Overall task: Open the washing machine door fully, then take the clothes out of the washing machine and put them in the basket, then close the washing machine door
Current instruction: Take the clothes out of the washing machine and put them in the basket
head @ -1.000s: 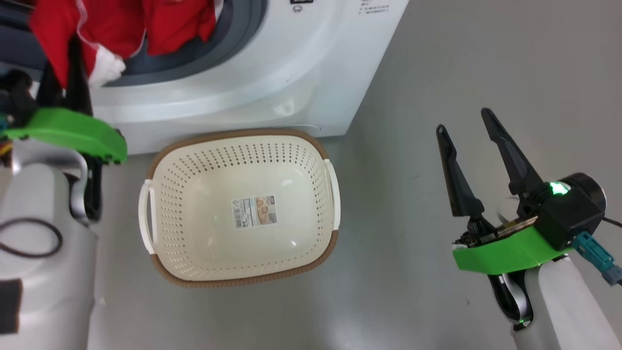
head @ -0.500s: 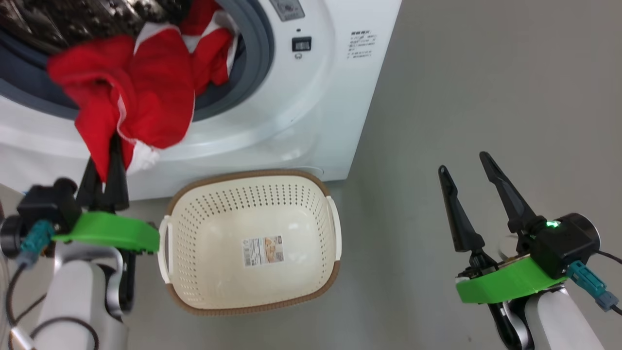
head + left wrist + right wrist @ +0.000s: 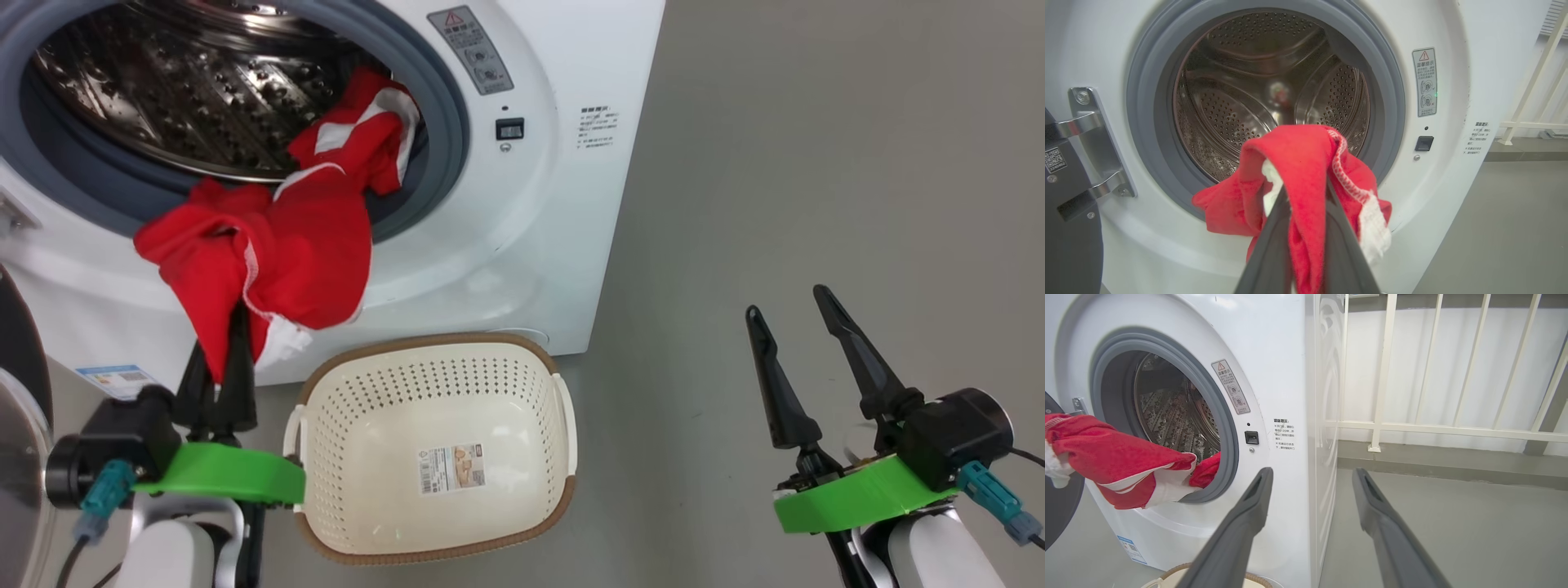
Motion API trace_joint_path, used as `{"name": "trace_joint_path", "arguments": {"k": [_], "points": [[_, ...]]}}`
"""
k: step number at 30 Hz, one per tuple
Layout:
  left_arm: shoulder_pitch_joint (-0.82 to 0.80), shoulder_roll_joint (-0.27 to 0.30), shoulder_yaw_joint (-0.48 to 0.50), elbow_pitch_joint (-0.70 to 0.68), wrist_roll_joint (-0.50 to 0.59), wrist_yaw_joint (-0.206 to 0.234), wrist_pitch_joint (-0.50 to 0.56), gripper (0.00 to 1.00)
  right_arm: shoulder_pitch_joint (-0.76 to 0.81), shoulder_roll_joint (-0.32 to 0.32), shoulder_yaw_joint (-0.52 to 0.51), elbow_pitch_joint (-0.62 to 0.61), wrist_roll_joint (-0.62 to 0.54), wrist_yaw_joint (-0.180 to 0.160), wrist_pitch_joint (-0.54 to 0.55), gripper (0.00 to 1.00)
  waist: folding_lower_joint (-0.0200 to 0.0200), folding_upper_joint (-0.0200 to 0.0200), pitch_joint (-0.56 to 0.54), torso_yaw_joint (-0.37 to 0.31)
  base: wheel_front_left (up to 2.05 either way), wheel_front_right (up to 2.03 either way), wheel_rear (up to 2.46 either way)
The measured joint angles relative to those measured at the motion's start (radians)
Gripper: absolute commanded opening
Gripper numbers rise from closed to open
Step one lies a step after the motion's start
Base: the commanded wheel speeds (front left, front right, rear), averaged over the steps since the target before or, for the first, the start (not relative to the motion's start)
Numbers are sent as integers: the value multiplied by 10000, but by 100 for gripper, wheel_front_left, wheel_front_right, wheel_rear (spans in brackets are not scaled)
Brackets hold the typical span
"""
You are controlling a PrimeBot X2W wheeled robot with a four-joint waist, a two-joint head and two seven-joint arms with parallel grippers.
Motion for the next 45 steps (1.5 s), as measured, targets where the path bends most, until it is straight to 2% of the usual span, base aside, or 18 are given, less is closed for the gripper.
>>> {"name": "trace_joint_path", "arguments": {"k": [11,20,24,35,39,45], "points": [[690,-134,-339,-752,-52,27,21,0,188,8,-199,-48,334,0,0,100,0,0,-28,-68,0,0,0],[816,-199,-685,-150,-359,27,207,0,182,10,-161,-90,357,0,0,100,0,0,159,-162,0,0,0],[588,-211,-999,755,-477,6,194,0,167,10,-201,-117,357,0,0,100,0,0,420,-159,0,0,0],[-1321,-320,-1592,4019,-894,-182,2,0,-370,12,-155,-224,244,0,0,100,0,0,1423,-40,0,0,0],[-2024,-341,-1954,5254,-1812,-291,2,0,-690,12,-150,-238,224,0,0,100,0,0,1870,-36,0,0,0],[-3085,-368,-2443,7047,-2474,-347,17,0,-1077,6,-127,-244,242,0,0,100,0,0,2498,-145,0,0,0]]}}
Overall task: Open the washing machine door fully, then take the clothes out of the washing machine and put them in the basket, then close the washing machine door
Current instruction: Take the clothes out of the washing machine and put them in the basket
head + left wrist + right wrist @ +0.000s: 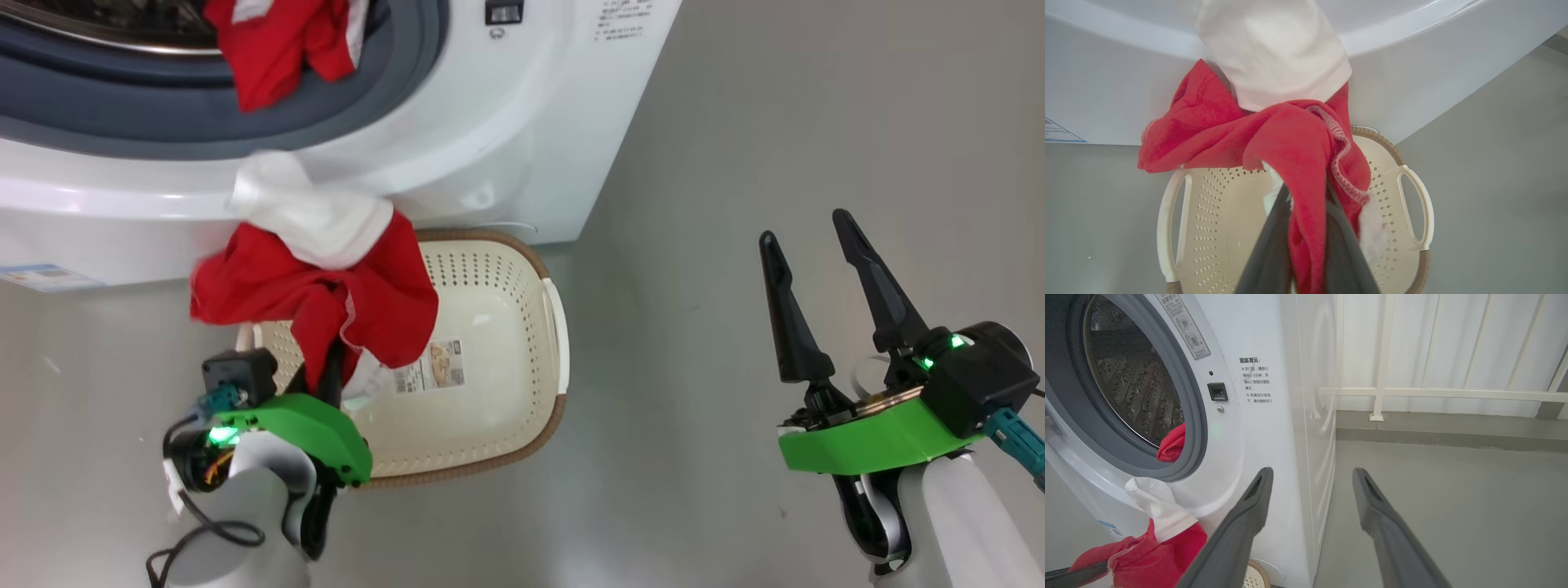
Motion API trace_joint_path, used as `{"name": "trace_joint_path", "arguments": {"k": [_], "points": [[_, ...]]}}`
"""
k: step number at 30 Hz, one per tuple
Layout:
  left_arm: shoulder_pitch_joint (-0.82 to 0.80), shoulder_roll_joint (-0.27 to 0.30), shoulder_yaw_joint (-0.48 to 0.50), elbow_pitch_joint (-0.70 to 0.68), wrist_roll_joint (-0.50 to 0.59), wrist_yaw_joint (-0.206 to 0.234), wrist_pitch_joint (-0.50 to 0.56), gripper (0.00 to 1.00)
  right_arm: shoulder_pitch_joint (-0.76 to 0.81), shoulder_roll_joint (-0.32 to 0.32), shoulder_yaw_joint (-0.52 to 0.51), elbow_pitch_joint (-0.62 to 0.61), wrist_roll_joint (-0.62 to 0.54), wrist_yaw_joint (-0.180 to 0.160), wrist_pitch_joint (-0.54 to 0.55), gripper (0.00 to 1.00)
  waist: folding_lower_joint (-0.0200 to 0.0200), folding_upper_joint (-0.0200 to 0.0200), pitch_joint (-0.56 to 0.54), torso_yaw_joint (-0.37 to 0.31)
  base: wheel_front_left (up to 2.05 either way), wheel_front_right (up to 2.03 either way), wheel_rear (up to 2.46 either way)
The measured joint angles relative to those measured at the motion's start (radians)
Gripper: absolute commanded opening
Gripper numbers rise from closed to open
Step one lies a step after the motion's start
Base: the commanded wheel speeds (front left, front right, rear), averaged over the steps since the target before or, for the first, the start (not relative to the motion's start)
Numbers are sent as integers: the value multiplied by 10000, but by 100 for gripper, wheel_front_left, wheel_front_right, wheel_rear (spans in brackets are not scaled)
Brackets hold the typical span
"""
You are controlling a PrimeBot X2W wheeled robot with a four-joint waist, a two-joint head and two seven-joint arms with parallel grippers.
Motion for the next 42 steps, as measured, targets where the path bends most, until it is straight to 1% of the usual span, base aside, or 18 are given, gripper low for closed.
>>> {"name": "trace_joint_path", "arguments": {"k": [3,7,12,16,21,24,27,33,35,36,37,42], "points": [[-498,-6,-159,717,-265,-12,100,0,-107,-2,107,6,23,0,0,100,0,0,304,-111,0,0,0],[-1050,-13,-217,1565,-330,-96,100,0,-275,-2,238,2,115,0,0,100,0,0,704,-316,0,0,0],[-1505,-15,-215,2228,-541,-178,245,0,-419,-2,272,-15,201,0,0,100,0,0,1094,-560,0,0,0],[-1803,-15,-150,2642,-782,-257,663,0,-470,0,272,-35,215,0,0,100,0,0,1475,-807,0,0,0],[-1850,38,-27,2915,-965,-203,1350,0,-611,0,245,-27,349,0,0,100,0,0,1801,-1137,0,0,0],[-1852,86,13,2974,-1112,-79,1592,0,-697,0,261,-33,385,0,0,100,0,0,1963,-1276,0,0,0],[-1863,169,67,3007,-1220,-58,1827,0,-699,2,291,-29,393,0,0,100,0,0,2132,-1353,0,0,0],[-1927,253,132,3051,-1363,27,2036,0,-904,2,301,-27,435,0,0,100,0,0,2441,-1414,0,0,0],[-1964,305,134,3056,-1363,155,1927,0,-937,2,303,-25,453,0,0,100,0,0,2518,-1411,0,0,0],[-1999,336,132,3064,-1363,226,1816,41,-937,2,305,-17,453,0,0,100,1,0,2548,-1405,0,0,0],[-2045,364,128,3066,-1361,282,1680,100,-938,2,305,-10,453,0,0,100,0,0,2570,-1391,0,0,0],[-2220,426,73,3070,-1356,408,1306,100,-1011,2,311,69,453,0,0,100,0,0,2578,-1299,0,0,0]]}}
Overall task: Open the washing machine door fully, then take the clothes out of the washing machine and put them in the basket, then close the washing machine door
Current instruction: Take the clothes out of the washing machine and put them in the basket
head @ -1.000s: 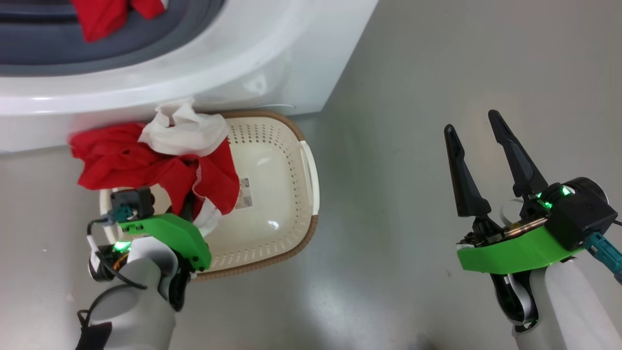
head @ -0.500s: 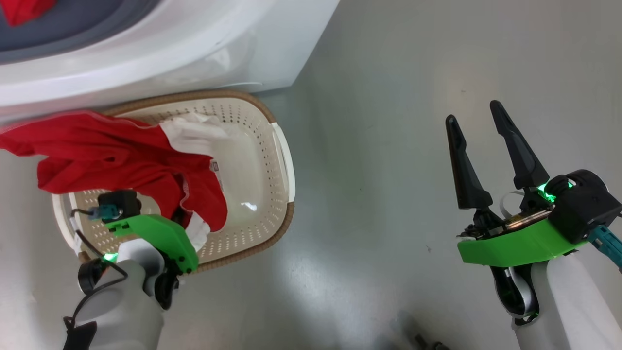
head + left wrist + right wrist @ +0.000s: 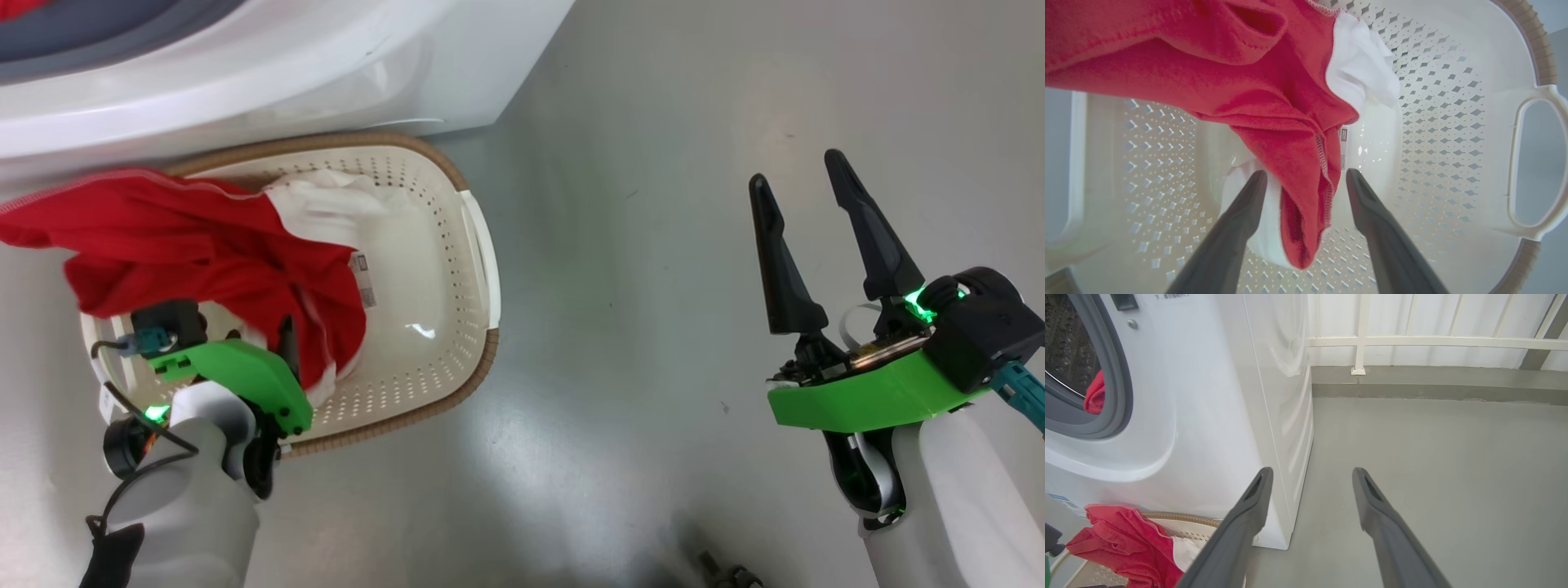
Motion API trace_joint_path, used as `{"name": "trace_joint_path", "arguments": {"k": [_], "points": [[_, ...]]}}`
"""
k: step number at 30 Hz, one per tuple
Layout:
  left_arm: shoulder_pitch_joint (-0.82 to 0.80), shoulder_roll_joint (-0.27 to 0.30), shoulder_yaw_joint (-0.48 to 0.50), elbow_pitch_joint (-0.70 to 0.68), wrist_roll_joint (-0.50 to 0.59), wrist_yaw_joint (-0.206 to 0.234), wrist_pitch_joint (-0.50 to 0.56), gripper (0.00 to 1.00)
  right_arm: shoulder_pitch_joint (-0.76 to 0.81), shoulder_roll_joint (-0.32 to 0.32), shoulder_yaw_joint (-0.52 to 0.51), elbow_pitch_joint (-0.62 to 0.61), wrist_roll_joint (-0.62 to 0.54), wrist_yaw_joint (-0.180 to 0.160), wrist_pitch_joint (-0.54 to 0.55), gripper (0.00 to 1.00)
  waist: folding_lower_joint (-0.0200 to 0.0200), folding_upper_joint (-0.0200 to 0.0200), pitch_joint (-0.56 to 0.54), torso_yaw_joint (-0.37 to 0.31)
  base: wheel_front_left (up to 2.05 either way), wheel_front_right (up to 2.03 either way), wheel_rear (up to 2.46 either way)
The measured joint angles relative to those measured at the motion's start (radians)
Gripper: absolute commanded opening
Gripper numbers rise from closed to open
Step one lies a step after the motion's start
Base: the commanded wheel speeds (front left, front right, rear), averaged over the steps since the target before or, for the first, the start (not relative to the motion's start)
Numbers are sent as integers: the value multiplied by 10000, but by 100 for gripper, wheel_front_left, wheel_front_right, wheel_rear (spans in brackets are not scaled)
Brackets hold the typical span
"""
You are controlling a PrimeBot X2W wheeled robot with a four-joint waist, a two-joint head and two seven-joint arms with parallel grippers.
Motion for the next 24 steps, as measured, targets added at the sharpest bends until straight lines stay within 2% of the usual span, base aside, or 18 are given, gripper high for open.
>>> {"name": "trace_joint_path", "arguments": {"k": [7,15,24], "points": [[-8,-59,144,4,-257,-332,-196,100,-59,0,-29,140,0,0,0,100,0,0,-227,173,0,0,0],[25,-98,-117,-424,-157,-675,-1237,100,-36,-2,-270,330,-4,0,0,100,0,-1,-724,438,0,0,0],[1290,-111,148,-3164,589,-665,-1323,100,34,-2,-719,493,-209,0,0,100,0,0,-1604,888,0,0,0]]}}
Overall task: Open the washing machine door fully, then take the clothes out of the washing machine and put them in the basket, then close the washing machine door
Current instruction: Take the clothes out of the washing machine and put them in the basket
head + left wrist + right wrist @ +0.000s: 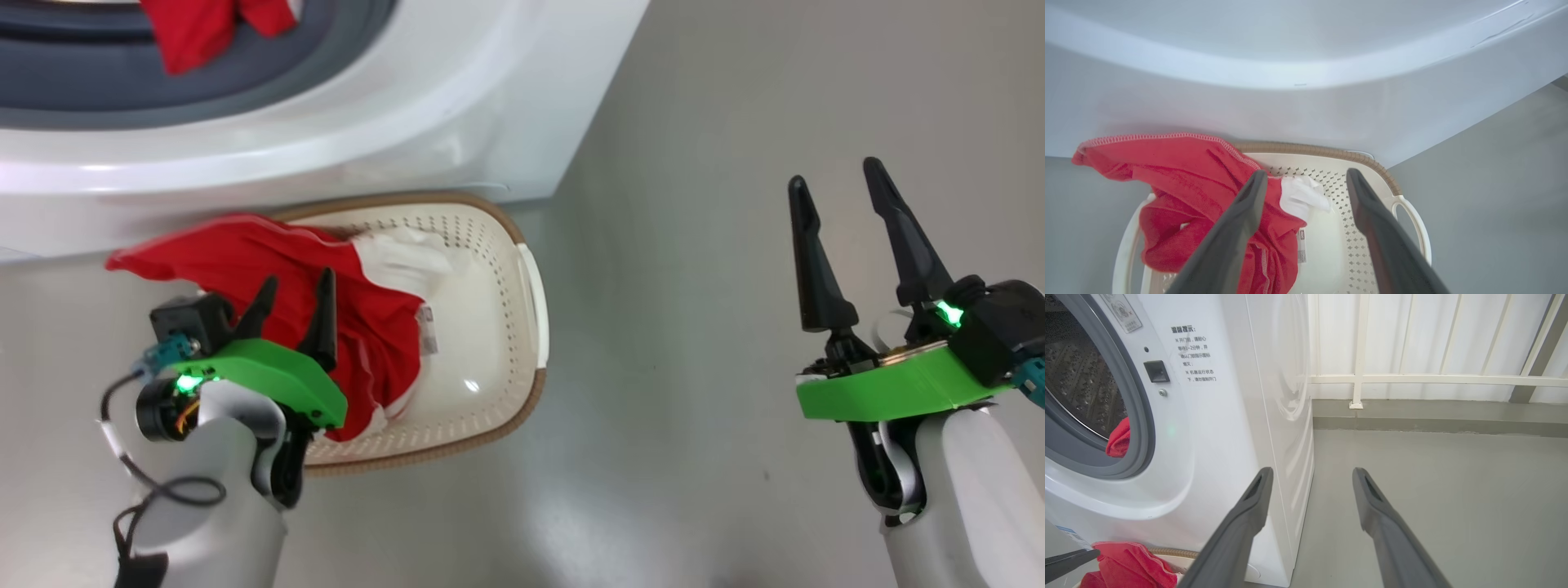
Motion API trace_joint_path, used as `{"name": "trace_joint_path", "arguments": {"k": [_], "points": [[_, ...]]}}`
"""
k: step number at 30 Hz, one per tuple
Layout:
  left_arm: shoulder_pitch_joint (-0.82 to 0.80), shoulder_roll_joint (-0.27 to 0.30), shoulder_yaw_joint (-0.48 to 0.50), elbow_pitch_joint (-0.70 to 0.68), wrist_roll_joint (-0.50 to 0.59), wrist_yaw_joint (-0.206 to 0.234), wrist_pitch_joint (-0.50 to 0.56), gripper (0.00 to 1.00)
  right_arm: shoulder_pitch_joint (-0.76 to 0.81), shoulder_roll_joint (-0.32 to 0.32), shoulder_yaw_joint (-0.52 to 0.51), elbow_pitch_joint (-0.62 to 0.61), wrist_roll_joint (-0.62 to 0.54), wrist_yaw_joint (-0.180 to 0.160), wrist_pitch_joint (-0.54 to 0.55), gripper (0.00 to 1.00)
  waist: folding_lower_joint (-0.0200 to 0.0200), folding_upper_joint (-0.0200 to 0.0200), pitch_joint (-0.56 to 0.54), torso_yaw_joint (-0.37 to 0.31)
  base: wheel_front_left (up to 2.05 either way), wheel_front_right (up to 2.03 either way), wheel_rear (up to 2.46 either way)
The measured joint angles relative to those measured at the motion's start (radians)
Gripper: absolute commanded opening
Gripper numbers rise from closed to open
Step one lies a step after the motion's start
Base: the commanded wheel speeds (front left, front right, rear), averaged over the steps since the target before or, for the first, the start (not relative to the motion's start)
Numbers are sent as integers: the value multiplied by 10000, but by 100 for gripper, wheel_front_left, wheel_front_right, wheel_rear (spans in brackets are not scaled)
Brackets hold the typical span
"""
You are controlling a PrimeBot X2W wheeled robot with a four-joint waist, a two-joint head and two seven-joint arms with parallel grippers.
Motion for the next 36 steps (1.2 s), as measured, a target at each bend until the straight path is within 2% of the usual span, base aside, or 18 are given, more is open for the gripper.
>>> {"name": "trace_joint_path", "arguments": {"k": [9,16,25,36], "points": [[1651,-178,991,-3168,1043,462,0,100,399,0,-382,226,-178,0,0,100,0,0,-948,370,0,0,0],[2807,-261,1538,-5051,1737,470,0,100,702,2,-428,422,-288,0,0,100,0,0,-1731,500,0,0,0],[4103,-282,1655,-6378,2056,355,-2,100,1473,12,-663,479,-681,0,0,100,0,0,-2839,592,0,0,0],[5414,-280,1639,-7396,2201,458,-2,100,2453,35,-886,96,-1049,0,0,100,0,0,-4021,646,0,0,0]]}}
